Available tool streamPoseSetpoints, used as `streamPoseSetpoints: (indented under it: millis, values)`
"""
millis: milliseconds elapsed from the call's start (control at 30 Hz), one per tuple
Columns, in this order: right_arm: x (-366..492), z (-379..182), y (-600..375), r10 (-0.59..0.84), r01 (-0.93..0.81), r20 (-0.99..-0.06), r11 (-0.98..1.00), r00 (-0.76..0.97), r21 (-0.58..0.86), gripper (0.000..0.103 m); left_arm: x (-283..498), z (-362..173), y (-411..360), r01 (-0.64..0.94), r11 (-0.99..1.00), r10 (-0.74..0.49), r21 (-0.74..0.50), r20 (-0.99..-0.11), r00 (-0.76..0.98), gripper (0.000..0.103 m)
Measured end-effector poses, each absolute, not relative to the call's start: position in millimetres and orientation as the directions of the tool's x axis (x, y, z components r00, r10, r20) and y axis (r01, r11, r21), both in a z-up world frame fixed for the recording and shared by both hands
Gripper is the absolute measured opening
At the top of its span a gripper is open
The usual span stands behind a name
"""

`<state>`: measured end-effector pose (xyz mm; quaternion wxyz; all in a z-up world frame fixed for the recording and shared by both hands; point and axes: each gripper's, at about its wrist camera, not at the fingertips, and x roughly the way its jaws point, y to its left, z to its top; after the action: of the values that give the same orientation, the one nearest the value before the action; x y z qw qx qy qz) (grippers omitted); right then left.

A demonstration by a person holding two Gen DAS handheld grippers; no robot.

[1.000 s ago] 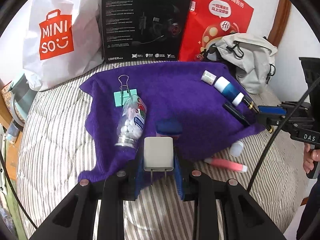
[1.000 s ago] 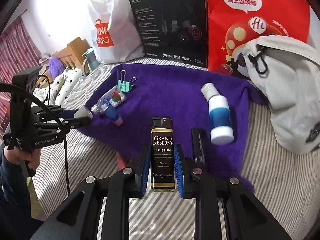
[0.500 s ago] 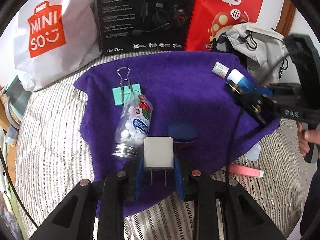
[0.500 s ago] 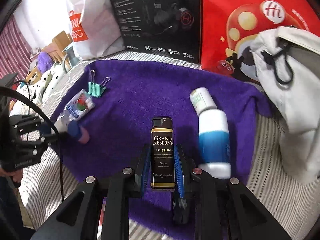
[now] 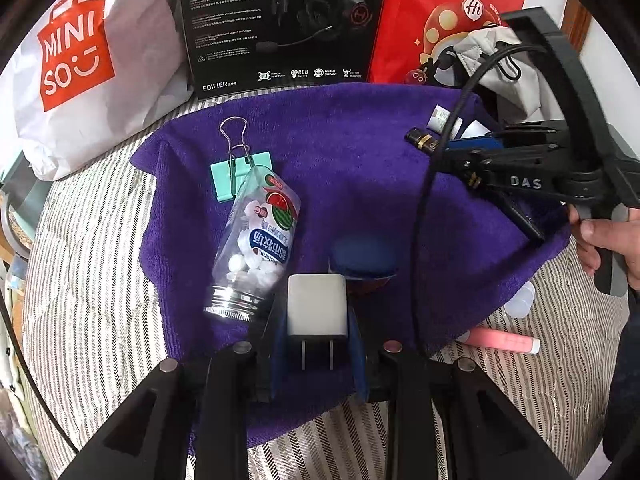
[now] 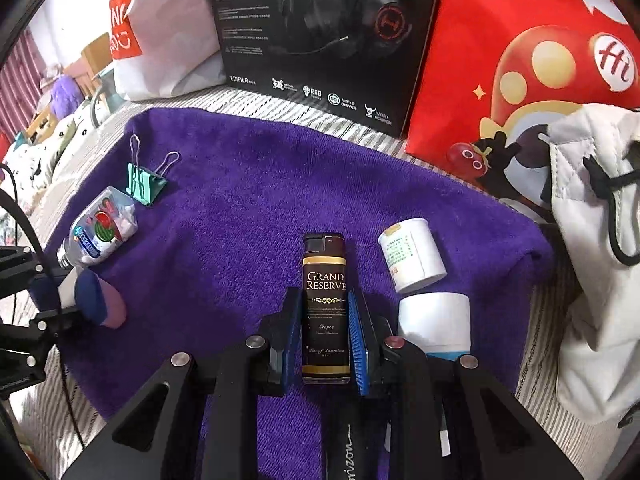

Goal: Organize rigid objects
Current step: 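Lower the charger onto the towel with the left tool while the right tool lowers the Grand Reserve bottle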

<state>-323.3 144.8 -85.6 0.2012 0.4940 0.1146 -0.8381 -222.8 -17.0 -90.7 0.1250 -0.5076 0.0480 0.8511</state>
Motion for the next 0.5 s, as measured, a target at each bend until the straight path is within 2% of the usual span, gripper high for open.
streamPoseSetpoints:
  millis: [267,400,467,500]
  values:
    - [-320.8,-87.5,144.2,-0.222,0.469,-0.876,-0.883,-0.429,-0.006,0.024,-224.5,-91.1,-17.0,-0.256,-0.965,0.169,-0.056,-0.879,-0.445,0.026]
    - [-321.2,-87.4,143.4,-0.220,0.473,-0.885,-0.881,-0.409,0.000,0.025,-227.3,-91.8,-21.3,-0.249,-0.963,0.201,-0.100,-0.884,-0.423,0.027]
    - [-319.8,-87.6,143.7,-0.221,0.472,-0.891,-0.882,-0.396,0.009,0.028,-226.3,-91.4,-22.5,-0.258,-0.961,0.207,-0.103,-0.886,-0.416,0.029]
    - [-318.7,-87.7,144.1,-0.223,0.472,-0.894,-0.882,-0.390,0.014,0.033,-225.9,-91.2,-23.8,-0.253,-0.961,0.209,-0.109,-0.886,-0.415,0.030]
